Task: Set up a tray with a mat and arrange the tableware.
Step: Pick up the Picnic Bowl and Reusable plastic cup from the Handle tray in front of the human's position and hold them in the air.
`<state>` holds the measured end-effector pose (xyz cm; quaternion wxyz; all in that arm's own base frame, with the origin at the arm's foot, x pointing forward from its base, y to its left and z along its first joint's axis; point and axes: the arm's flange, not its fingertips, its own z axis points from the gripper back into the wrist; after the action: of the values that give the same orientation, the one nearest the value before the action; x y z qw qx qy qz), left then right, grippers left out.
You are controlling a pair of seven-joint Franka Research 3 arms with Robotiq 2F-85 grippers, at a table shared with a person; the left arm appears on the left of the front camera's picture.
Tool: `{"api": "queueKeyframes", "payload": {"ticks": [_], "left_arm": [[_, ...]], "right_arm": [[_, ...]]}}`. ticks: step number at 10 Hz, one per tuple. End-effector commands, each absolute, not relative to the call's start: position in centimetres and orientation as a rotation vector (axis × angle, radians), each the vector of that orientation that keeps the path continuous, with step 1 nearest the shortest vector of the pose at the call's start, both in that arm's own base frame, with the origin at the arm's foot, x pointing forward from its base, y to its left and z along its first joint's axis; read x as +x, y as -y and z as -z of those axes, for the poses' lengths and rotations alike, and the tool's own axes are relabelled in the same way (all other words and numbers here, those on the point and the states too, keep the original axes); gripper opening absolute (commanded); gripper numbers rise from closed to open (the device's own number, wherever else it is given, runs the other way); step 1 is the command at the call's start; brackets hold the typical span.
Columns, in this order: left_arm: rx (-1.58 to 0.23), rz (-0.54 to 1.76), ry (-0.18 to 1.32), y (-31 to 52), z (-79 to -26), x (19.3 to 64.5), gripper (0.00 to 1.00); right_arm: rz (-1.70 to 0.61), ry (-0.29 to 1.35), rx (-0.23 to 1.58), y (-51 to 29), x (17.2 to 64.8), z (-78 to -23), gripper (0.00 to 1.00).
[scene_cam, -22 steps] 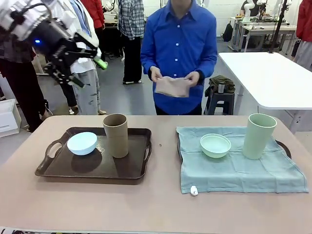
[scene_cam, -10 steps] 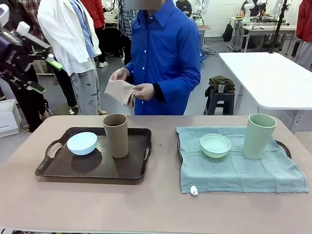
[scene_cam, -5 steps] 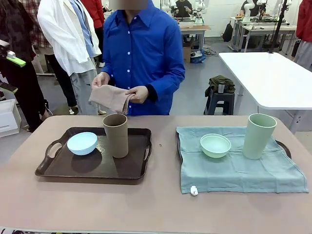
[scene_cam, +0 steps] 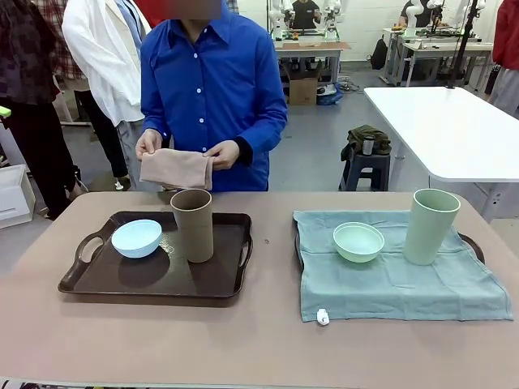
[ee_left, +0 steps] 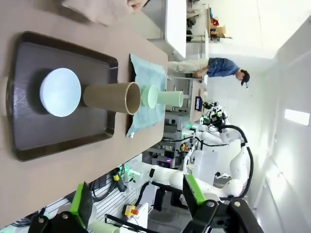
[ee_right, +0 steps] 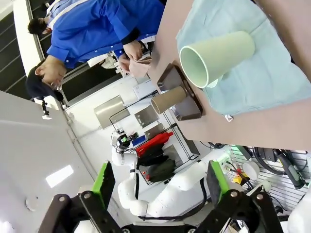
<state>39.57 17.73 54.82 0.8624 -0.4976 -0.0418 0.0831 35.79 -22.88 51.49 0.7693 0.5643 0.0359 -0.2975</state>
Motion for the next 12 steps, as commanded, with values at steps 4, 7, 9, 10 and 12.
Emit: {"api": "queueKeyframes", "payload": {"ticks": [4, 7, 9, 10, 12], "left_arm": [[-1.040, -0.197, 0.086, -18.2, -54.7, 39.5, 1.00], [-1.040, -0.197, 0.086, -18.2, -54.7, 39.5, 1.00], [-1.040, -0.197, 0.086, -18.2, -54.7, 39.5, 1.00], [-1.040, -0.197, 0.086, -18.2, -54.7, 39.5, 1.00], [-1.040, -0.197, 0.086, -18.2, -54.7, 39.5, 1.00]], "right_arm": [[0.640, -0.083, 1.225, 22.6, 35.8, -51.3, 1.00], [0.640, -0.083, 1.225, 22.6, 35.8, -51.3, 1.00], [0.640, -0.083, 1.225, 22.6, 35.8, -51.3, 1.00], [0.640, -0.083, 1.225, 22.6, 35.8, -51.3, 1.00], [0.640, -0.083, 1.225, 22.6, 35.8, -51.3, 1.00]]}}
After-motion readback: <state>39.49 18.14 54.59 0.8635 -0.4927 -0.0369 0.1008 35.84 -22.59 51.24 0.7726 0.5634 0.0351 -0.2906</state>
